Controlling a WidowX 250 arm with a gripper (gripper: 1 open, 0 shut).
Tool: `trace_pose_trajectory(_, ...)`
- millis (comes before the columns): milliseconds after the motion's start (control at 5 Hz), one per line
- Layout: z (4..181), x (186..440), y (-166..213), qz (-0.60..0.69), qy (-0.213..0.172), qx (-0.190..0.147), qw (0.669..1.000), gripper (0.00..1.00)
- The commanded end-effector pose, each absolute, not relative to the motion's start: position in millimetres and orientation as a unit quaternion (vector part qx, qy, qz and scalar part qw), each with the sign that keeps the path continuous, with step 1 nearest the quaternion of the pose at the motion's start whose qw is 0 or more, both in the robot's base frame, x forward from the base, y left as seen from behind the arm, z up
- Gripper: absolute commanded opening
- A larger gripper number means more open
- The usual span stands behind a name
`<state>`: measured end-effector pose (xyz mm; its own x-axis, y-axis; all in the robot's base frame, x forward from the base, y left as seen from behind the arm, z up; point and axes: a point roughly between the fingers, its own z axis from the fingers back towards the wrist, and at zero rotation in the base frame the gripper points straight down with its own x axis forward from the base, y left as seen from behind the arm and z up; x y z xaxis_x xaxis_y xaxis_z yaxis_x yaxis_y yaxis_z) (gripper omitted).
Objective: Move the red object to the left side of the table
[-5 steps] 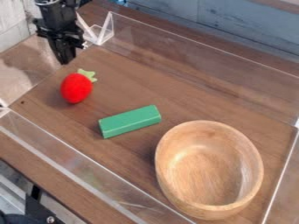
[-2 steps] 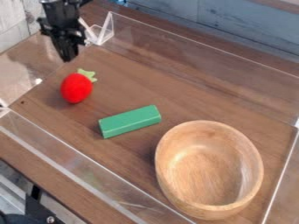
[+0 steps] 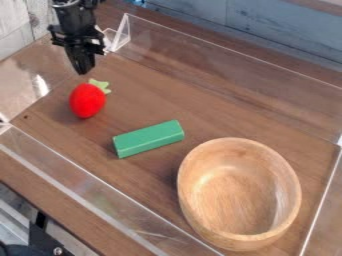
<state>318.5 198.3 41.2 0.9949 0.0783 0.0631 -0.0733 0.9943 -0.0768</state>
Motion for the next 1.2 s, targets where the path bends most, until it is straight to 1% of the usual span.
trace_pose_trajectory(0, 56.7, 332.9, 197.0, 0.040, -0.060, -0.027, 0.997, 0.00)
trace_pose_trajectory(400, 47.1, 355.4, 206.2, 0.017, -0.055, -0.041, 0.998, 0.00)
trace_pose_trajectory(600, 44.0, 352.6, 195.1, 0.009, -0.053, -0.047, 0.997, 1.00)
trace_pose_trajectory(800, 56.4, 360.6, 193.9, -0.007, -0.051, -0.055, 0.997, 1.00)
trace_pose_trajectory(1000, 74.9, 370.1, 188.2, -0.021, -0.056, -0.062, 0.996, 1.00)
